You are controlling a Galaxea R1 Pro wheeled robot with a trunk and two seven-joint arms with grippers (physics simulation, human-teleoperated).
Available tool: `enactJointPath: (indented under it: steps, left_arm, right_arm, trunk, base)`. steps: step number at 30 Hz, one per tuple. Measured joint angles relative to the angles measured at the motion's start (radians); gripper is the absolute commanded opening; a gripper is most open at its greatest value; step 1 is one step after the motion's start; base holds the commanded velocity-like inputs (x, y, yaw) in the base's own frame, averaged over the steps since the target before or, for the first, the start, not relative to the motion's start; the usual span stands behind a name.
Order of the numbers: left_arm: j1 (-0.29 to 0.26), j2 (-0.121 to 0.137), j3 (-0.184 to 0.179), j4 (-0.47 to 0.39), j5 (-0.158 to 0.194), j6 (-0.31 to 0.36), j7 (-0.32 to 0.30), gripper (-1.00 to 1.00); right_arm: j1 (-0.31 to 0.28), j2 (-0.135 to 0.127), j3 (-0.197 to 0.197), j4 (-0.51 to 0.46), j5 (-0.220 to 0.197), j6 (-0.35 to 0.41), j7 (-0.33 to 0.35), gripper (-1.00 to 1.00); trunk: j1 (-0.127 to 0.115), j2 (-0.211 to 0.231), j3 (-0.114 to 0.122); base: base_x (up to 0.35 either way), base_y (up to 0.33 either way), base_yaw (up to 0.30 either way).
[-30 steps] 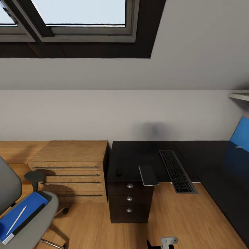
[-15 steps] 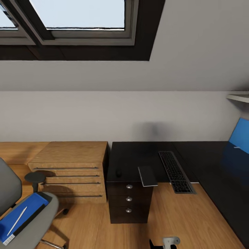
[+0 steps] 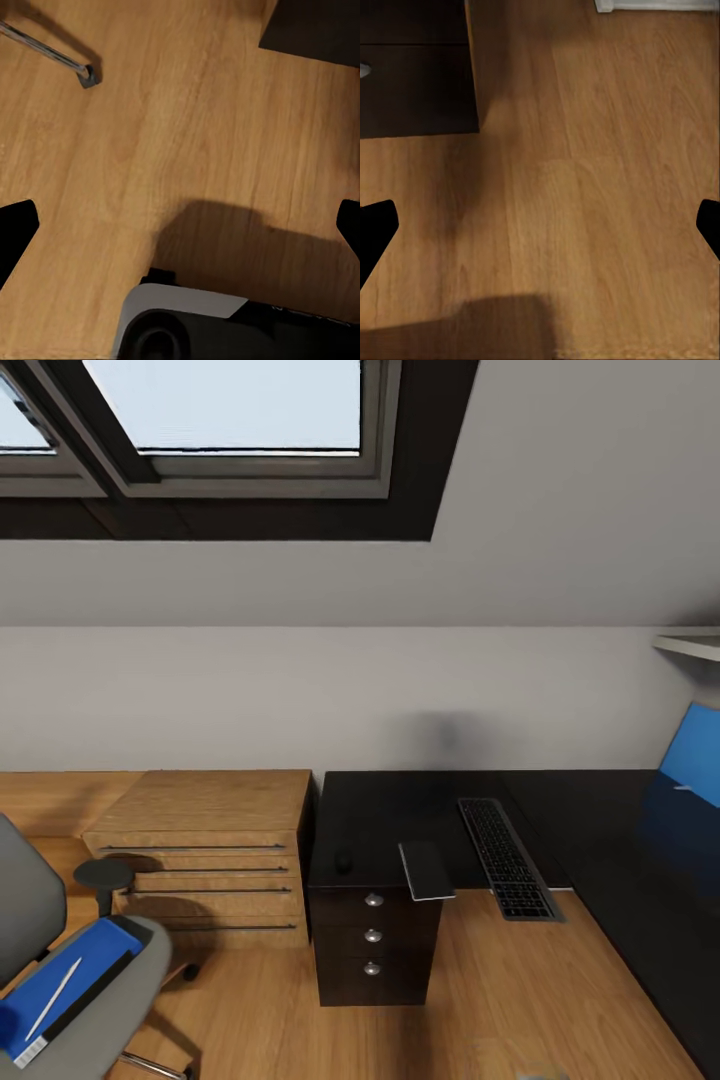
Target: In the bedroom, organize the workspace by keeping the computer under the desk, ensuring the monitor is on the desk, placing the keyboard on the desk next to the monitor, placing the mouse on the desk next to the keyboard, moving the folder from the swivel chair onto the desk next to the mouse, stacking the notebook on top of the folder with the pen on top of the notebook, and positioning the swivel chair next to the desk.
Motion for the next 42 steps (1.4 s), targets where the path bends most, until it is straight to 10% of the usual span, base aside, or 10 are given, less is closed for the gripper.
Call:
enactJointPath:
  steps: [17,27,42]
  left_arm:
    - [0.000,0.003,0.060,0.073,0.016,-0.056,-0.102,1.00]
    - [0.000,0.001,0.060,0.170,0.015,-0.298,-0.131,1.00]
    - [0.000,-0.002,0.057,0.189,0.013,-0.345,-0.135,1.00]
  right_arm:
    - [0.199,-0.034,0.002,0.001,0.006,-0.274,0.004,1.00]
    - [0.212,-0.039,0.004,0.001,0.001,-0.312,0.089,1.00]
    - [0.214,-0.029,0.004,0.001,-0.002,-0.309,0.100,1.00]
  trunk:
    - [-0.065,0.119,0.054]
    - [-0.069,0.127,0.057]
    - [-0.069,0.127,0.057]
  base:
    - [0.000,0.000,0.000]
    - [0.000,0.000,0.000]
    - [0.000,0.000,0.000]
